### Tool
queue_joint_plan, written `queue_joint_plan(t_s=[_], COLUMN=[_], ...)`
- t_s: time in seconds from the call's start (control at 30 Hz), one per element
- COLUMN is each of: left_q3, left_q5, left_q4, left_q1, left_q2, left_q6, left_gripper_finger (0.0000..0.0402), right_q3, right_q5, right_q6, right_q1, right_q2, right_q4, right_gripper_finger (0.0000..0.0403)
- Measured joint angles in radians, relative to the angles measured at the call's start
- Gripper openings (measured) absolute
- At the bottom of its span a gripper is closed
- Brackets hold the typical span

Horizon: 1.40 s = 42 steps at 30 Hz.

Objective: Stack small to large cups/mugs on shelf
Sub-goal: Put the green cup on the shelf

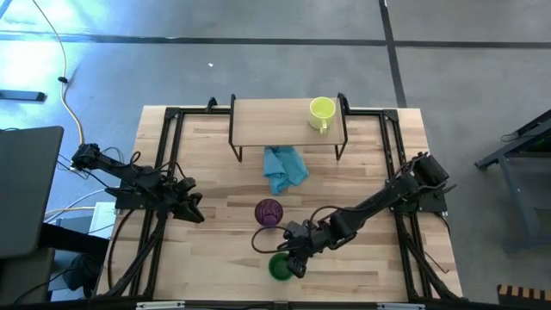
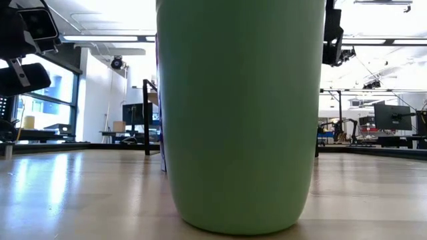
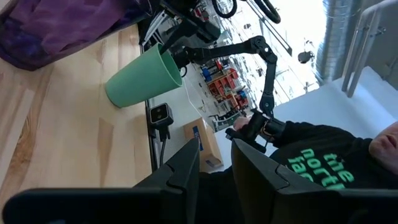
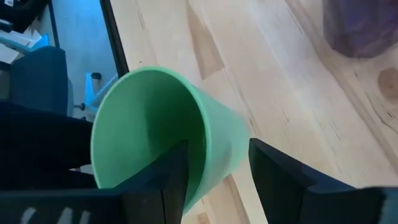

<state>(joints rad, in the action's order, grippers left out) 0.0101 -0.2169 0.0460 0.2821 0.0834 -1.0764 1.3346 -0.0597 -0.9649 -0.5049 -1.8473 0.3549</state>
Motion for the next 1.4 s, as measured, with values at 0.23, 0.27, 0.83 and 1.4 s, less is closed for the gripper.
queue_joint_plan(t_s=[0.23, 0.27, 0.83, 1.4], left_q3=[0.000, 0.000, 0.000, 0.000], left_q5=[0.000, 0.000, 0.016, 0.091], left_q4=[0.000, 0.000, -0.001, -0.013], left_q1=[0.000, 0.000, 0.000, 0.000], left_q2=[0.000, 0.000, 0.000, 0.000], left_q6=[0.023, 0.024, 0.033, 0.051], left_gripper_finger=[0.0083, 0.0083, 0.0083, 0.0083], right_q3=[0.000, 0.000, 0.167, 0.743], right_q5=[0.000, 0.000, -0.094, -0.106], right_q6=[-0.006, -0.006, -0.029, 0.116], right_q1=[0.004, 0.006, 0.024, 0.310], right_q2=[-0.003, -0.003, 0.024, 0.026], right_q4=[0.015, 0.019, 0.548, 1.163], right_gripper_finger=[0.0091, 0.0077, 0.0002, 0.0000])
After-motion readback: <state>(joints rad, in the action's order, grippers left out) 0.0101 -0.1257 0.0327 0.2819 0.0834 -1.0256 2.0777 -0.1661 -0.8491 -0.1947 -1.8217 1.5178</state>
